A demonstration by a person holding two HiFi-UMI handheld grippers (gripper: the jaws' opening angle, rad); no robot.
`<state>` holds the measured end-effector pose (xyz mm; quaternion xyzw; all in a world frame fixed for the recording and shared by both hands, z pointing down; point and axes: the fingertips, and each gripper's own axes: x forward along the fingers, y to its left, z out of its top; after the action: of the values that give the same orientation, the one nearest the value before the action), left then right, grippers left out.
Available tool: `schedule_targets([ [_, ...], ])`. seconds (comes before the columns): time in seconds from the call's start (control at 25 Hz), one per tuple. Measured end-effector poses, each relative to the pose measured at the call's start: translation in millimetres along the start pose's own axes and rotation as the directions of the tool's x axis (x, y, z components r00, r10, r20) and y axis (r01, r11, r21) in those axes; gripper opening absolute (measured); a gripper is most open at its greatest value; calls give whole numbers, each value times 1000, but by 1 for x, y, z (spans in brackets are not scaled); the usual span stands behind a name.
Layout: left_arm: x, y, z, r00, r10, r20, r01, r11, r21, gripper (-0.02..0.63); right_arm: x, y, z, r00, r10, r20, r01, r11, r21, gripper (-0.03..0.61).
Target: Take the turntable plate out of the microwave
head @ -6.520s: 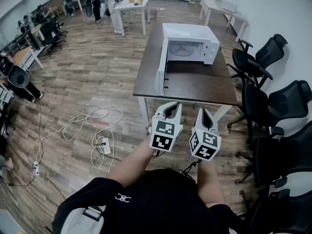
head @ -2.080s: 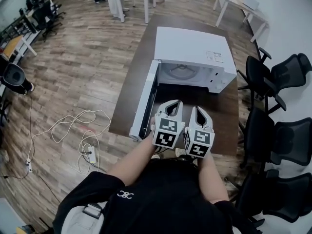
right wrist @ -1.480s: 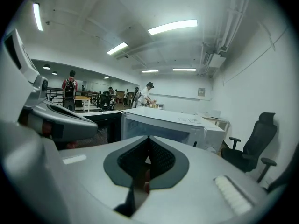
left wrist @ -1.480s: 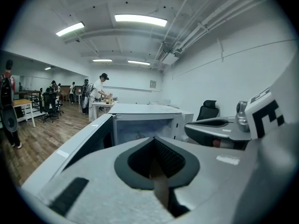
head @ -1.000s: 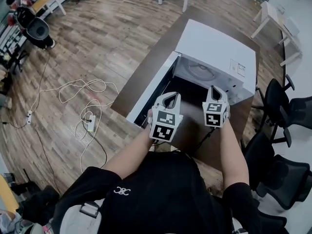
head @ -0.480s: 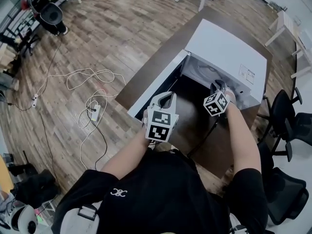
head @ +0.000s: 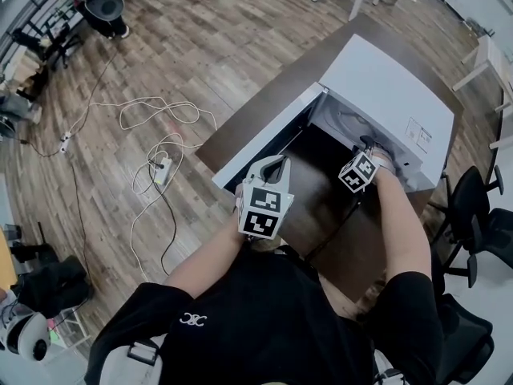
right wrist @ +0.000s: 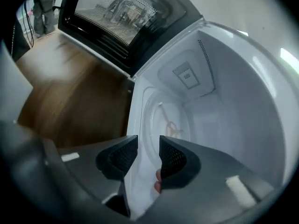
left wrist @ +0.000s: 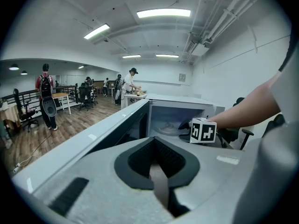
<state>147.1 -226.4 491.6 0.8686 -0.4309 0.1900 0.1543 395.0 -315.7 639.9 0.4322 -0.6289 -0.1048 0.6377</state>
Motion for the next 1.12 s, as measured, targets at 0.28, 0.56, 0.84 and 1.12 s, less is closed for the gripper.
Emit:
schedule_targets([
  [0.28, 0, 3, -9, 1000, 19, -18, -19, 999, -27, 8, 18, -4, -5, 999, -25, -36, 22, 997, -74, 142],
  [0.56, 4, 4, -14, 999, 31, -33, -32, 999, -30, 8, 22, -7, -2, 996, -84, -9, 81, 986, -143, 129],
  [0.84, 10, 0, -16, 999, 27, -45, -28, 999, -27, 8, 25, -13, -5, 974, -228, -11, 223, 963, -154, 118],
  [1.12, 14, -1, -22, 998, 30, -59, -31, 999, -24, 8, 37, -23, -13, 947, -319, -26, 314, 942, -119, 118],
])
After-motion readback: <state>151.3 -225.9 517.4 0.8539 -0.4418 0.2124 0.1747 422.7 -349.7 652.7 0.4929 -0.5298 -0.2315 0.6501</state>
